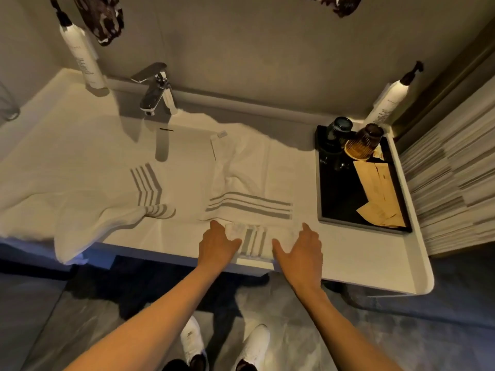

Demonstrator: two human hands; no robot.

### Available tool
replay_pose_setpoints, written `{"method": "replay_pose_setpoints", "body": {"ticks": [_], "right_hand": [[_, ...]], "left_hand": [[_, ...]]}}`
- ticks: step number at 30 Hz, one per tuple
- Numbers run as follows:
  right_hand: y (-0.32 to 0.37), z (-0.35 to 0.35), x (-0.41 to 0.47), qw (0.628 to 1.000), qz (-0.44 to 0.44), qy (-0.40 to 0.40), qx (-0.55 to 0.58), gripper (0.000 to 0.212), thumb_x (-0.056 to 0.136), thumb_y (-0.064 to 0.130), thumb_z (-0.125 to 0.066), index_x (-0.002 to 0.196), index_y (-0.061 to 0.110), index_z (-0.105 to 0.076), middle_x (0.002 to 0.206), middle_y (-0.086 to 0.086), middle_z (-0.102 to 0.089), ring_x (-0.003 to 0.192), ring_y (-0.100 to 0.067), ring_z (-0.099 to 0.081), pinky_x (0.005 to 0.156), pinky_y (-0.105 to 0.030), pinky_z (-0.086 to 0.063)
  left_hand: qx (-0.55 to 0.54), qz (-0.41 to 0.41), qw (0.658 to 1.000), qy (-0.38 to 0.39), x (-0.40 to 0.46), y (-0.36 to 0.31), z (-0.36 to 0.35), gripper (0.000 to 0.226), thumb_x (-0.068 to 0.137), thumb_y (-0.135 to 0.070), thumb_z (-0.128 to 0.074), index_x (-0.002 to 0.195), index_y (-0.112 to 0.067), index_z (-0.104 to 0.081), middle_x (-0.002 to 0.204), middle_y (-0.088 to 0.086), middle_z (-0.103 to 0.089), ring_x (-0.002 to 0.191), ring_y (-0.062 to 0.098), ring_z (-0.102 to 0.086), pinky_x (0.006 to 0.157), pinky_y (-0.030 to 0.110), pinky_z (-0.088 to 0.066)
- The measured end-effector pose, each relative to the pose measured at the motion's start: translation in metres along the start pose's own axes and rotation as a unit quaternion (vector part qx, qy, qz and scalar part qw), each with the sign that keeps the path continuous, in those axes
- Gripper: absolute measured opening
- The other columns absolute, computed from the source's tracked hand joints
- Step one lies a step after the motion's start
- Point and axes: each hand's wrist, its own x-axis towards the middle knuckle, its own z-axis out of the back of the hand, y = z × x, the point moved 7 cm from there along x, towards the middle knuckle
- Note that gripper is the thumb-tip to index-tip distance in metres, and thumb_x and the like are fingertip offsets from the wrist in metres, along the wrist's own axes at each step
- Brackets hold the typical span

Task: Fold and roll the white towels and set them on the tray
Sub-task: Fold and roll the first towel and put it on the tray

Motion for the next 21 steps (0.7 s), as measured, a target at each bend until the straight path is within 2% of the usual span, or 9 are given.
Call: {"method": "replay_pose_setpoints", "body": {"ticks": [4,7,8,10,12,14,16,18,21], "right_hand": [[0.0,-0.011,0.008,0.973,-0.156,0.123,0.114,0.07,0.072,0.044,-0.067,0.125,0.004,-0.046,0.12,-0.013,-0.059,0.103,-0.03,-0.06,0.081,-0.036,-0.053],[0.009,-0.011,0.014,0.961,-0.182,0.161,0.132,0.047,0.07,0.032,-0.069,0.107,0.005,-0.059,0.105,-0.01,-0.066,0.08,-0.021,-0.062,0.066,-0.028,-0.052],[0.014,-0.009,0.016,0.96,-0.187,0.156,0.139,0.047,0.069,0.032,-0.07,0.106,0.005,-0.059,0.105,-0.01,-0.066,0.08,-0.021,-0.063,0.068,-0.029,-0.054],[0.027,-0.006,0.017,0.968,-0.176,0.124,0.132,0.057,0.072,0.031,-0.072,0.119,0.005,-0.052,0.114,-0.011,-0.062,0.095,-0.029,-0.064,0.076,-0.033,-0.054],[0.048,-0.004,0.012,0.985,-0.135,0.08,0.078,0.063,0.08,0.026,-0.07,0.132,0.005,-0.04,0.124,-0.013,-0.056,0.109,-0.033,-0.06,0.081,-0.035,-0.05],[0.072,-0.006,0.002,0.996,-0.076,0.049,0.017,0.059,0.084,0.018,-0.064,0.135,0.007,-0.037,0.129,-0.012,-0.051,0.114,-0.031,-0.056,0.085,-0.037,-0.049],[0.094,-0.012,-0.008,0.999,-0.01,0.035,-0.022,0.049,0.086,0.014,-0.061,0.13,0.01,-0.039,0.128,-0.009,-0.048,0.115,-0.027,-0.052,0.081,-0.036,-0.047],[0.105,-0.018,-0.016,0.998,0.036,0.033,-0.048,0.042,0.089,0.021,-0.058,0.126,0.012,-0.042,0.125,-0.008,-0.046,0.114,-0.026,-0.048,0.075,-0.034,-0.043],[0.099,-0.019,-0.016,0.998,0.04,0.037,-0.04,0.043,0.088,0.025,-0.057,0.125,0.012,-0.043,0.123,-0.008,-0.045,0.112,-0.025,-0.047,0.072,-0.032,-0.041]], "left_hand": [[0.0,0.05,0.999,0.023,0.012,0.007,-0.003,0.056,0.076,-0.035,-0.076,0.112,0.004,-0.057,0.105,0.02,-0.064,0.097,0.034,-0.063,0.053,0.03,-0.037],[0.013,0.058,0.998,0.027,0.013,0.006,-0.001,0.036,0.072,-0.03,-0.077,0.083,-0.005,-0.054,0.077,0.006,-0.055,0.082,0.029,-0.062,0.046,0.025,-0.033],[0.015,0.057,0.998,0.028,0.012,0.003,-0.001,0.033,0.072,-0.028,-0.076,0.08,-0.006,-0.053,0.074,0.003,-0.053,0.077,0.026,-0.059,0.046,0.025,-0.033],[0.015,0.06,0.998,0.021,0.01,0.001,0.0,0.031,0.071,-0.027,-0.077,0.08,-0.006,-0.056,0.072,0.002,-0.053,0.073,0.023,-0.056,0.047,0.024,-0.034],[0.018,0.062,0.998,0.018,0.009,0.002,0.0,0.03,0.073,-0.029,-0.076,0.076,-0.007,-0.056,0.071,0.002,-0.054,0.071,0.022,-0.055,0.047,0.025,-0.034],[0.021,0.069,0.997,0.019,0.007,0.004,-0.002,0.029,0.074,-0.032,-0.074,0.076,-0.006,-0.06,0.076,0.004,-0.06,0.069,0.02,-0.056,0.047,0.024,-0.036],[0.009,0.067,0.998,0.014,0.007,0.006,-0.004,0.032,0.075,-0.035,-0.07,0.079,-0.003,-0.066,0.082,0.007,-0.068,0.069,0.021,-0.061,0.052,0.026,-0.044],[-0.013,0.06,0.998,0.009,0.005,0.004,-0.002,0.039,0.086,-0.043,-0.061,0.083,-0.005,-0.068,0.081,0.003,-0.067,0.076,0.022,-0.064,0.063,0.028,-0.048],[-0.02,0.044,0.998,0.043,0.005,0.0,-0.003,0.033,0.09,-0.044,-0.059,0.079,-0.013,-0.064,0.077,-0.002,-0.063,0.083,0.019,-0.064,0.07,0.029,-0.048]]}}
